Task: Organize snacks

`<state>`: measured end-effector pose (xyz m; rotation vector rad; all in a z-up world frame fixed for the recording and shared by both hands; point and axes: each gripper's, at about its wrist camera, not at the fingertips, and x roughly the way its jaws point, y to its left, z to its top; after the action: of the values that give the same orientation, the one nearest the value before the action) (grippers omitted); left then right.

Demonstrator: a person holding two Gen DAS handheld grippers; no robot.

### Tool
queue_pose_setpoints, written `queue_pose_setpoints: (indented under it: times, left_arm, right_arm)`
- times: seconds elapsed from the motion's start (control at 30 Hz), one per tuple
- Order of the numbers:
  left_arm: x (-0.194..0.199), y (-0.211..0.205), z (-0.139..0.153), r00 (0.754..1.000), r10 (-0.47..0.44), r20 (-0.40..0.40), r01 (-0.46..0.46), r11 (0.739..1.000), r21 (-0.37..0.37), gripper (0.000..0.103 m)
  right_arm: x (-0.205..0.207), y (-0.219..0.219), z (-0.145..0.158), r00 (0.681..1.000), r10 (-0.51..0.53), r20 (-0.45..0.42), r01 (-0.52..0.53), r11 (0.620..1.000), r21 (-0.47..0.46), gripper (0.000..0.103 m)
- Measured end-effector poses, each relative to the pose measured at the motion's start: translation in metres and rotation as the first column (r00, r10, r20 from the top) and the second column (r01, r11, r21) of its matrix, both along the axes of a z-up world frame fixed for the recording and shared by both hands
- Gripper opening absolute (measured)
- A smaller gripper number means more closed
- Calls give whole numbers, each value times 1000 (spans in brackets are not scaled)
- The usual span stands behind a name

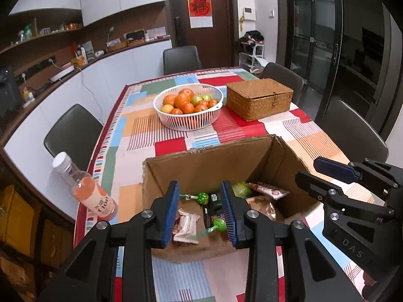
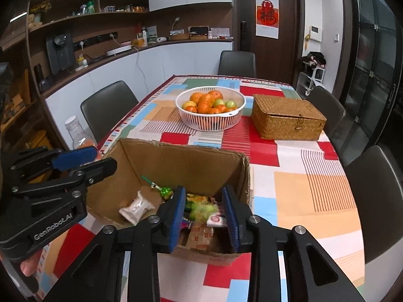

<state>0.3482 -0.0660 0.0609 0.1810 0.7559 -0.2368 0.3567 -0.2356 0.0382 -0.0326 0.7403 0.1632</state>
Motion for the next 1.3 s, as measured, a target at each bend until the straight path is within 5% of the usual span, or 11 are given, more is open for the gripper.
queue_pose_setpoints:
  times: [0.47, 0.93, 1.3]
  left_arm:
    - [-94, 22, 7, 992, 24, 122, -18, 999, -47, 53]
    - [-178, 40, 1, 973, 75, 220, -59, 995, -78, 77]
    - [-215, 49, -1, 956, 124, 267, -100, 990, -100, 96]
  right_arm:
    - [-90, 4, 9, 992, -18, 124, 19, 1000, -8, 38]
    - [-178, 7, 11, 965, -89, 246, 94, 996, -10, 74]
    - [-215, 7, 6, 952, -128, 278, 134, 991, -4, 80]
